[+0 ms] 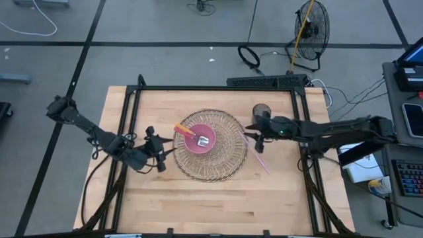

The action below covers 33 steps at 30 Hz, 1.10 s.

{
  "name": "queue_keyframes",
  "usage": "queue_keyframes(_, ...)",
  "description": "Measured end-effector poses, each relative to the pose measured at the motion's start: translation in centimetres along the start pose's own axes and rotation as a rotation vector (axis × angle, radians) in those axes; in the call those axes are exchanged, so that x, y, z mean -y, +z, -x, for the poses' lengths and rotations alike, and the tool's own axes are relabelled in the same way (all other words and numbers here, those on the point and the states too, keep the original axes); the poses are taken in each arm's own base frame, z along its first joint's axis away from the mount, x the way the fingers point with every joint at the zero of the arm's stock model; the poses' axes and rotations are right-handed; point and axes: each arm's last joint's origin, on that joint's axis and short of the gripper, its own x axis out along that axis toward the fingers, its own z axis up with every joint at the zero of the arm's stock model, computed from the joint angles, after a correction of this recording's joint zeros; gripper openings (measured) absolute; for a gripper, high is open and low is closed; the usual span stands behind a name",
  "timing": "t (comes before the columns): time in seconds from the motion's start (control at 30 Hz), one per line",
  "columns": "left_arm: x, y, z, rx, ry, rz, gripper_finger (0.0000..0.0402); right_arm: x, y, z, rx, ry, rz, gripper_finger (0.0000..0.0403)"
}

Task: Pick & Place Utensil
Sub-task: Put the blue cup on the brown mat to the top right of the pink bowl

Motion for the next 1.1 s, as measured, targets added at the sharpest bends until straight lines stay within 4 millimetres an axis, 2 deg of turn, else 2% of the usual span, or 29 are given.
queue_keyframes(0.17, -0.8, 0.1, -0.8, -0.035, 0.001, 0.011, 0.0170, -0.1, -1.0, 1.5, 0.048, -0.012, 0.006, 0.0116)
queue_keyframes(0.53, -1.8, 0.5, -2.2, -0.069, -0.142, -0.105, 0.0170, 0.1, -1.0, 2.8, 0.083, -0.112, 0.052, 0.0116)
queue_keyframes(0.77, -2.2, -2.3, -3.8, -0.023, -0.226, -0.093, 0.0170, 0.4, -1.2, 2.9, 0.058, -0.221, 0.083, 0.0117)
queue_keyframes(0.87, -2.3, -3.6, -4.0, -0.002, -0.234, -0.064, 0.0170, 0.5, -0.6, 3.1, 0.032, -0.240, 0.103, 0.0120)
queue_keyframes(1.1, -1.9, -3.8, -3.8, 0.050, -0.262, -0.046, 0.0170, 0.6, 1.1, 4.2, -0.039, -0.317, 0.132, 0.0144)
